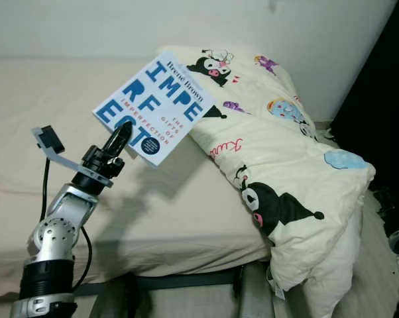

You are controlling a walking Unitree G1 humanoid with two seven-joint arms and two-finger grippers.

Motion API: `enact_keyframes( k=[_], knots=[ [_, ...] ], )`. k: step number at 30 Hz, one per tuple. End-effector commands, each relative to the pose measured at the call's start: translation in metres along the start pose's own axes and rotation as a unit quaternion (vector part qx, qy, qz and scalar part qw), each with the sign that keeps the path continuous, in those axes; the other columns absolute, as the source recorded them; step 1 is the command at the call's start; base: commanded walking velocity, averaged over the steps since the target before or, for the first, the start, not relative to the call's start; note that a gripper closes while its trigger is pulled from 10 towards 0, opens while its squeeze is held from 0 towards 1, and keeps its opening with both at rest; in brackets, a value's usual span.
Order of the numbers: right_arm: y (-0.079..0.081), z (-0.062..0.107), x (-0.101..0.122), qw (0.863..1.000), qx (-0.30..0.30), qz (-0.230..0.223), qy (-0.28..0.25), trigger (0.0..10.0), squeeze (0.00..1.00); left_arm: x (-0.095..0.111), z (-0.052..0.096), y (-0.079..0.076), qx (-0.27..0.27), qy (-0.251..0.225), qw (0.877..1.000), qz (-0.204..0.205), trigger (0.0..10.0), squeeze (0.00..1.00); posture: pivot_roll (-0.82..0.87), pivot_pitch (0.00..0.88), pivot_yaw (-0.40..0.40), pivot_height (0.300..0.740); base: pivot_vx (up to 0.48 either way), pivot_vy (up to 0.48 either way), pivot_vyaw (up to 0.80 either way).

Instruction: Clean up the room

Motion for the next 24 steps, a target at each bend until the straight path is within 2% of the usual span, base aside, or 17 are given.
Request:
enact_keyframes(
  k=[1,3,7,12,16,17,18,19,20,23,24],
  knots=[
    [-0.005,-0.001,-0.012,0.999,-0.016,-0.04,-0.001,10.0,0.0,0.014,-0.008,-0.009,-0.005,-0.008,0.998,-0.056,10.0,0.0,-0.01,0.143,-0.019,0.53,0.0,0.0,0.0],
    [-0.004,-0.002,-0.016,0.999,-0.015,-0.05,0.001,10.0,0.0,0.016,-0.009,-0.008,0.002,-0.006,0.997,-0.072,10.0,0.0,-0.01,0.143,-0.019,0.53,0.0,0.0,0.0],
    [0.022,-0.009,-0.021,0.997,0.051,-0.053,0.003,10.0,0.0,0.023,-0.006,-0.001,0.027,-0.009,0.995,-0.092,10.0,0.0,0.0,0.147,-0.022,0.53,0.0,0.0,0.0],
    [0.026,-0.012,-0.022,0.997,0.058,-0.058,0.003,10.0,0.0,0.021,-0.003,0.0,0.035,-0.002,0.994,-0.099,10.0,0.0,0.0,0.152,-0.019,0.53,0.0,0.0,0.0],
    [0.035,-0.017,-0.038,0.996,0.064,-0.048,0.036,10.0,0.0,0.012,-0.005,-0.004,0.028,0.016,0.993,-0.113,10.0,0.0,0.01,0.154,-0.016,0.53,0.0,0.0,0.0],
    [0.041,-0.019,-0.045,0.995,0.074,-0.041,0.048,1.8,0.0,0.01,-0.007,-0.005,0.027,0.019,0.993,-0.117,10.0,0.0,0.01,0.154,-0.016,0.53,0.0,0.0,0.0],
    [0.041,-0.019,-0.045,0.995,0.074,-0.041,0.048,1.8,0.0,0.01,-0.007,-0.005,0.027,0.019,0.993,-0.117,10.0,0.0,0.01,0.154,-0.016,0.53,0.0,0.0,0.0],
    [0.054,-0.021,-0.054,0.993,0.099,-0.033,0.062,0.0,0.0,0.01,-0.008,-0.006,0.028,0.021,0.992,-0.12,10.0,0.0,0.01,0.156,-0.012,0.53,0.0,0.0,0.0],
    [0.054,-0.021,-0.054,0.993,0.099,-0.033,0.062,0.0,0.0,0.01,-0.008,-0.006,0.028,0.021,0.992,-0.12,10.0,0.0,0.01,0.156,-0.012,0.53,0.0,0.0,0.0],
    [0.074,-0.023,-0.063,0.987,0.139,-0.025,0.08,0.0,0.0,0.01,-0.008,-0.006,0.031,0.022,0.991,-0.126,10.0,0.0,0.01,0.157,-0.015,0.53,0.0,0.0,0.0],
    [0.074,-0.023,-0.063,0.987,0.139,-0.025,0.08,0.0,0.0,0.01,-0.008,-0.006,0.031,0.022,0.991,-0.126,10.0,0.0,0.01,0.157,-0.015,0.53,0.0,0.0,0.0]
  ],
)
Point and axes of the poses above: a point about 5 cm out from each wrist's last joint towards the gripper, its own z axis pointing back from the gripper into the wrist, its own x axis along the axis of the wrist's last joint, y = z × x, the point moved 5 cm from there along -z, pointing out of the wrist towards the gripper, and after that the axes turned 4 degrees about -z, right-handed, at the moved point
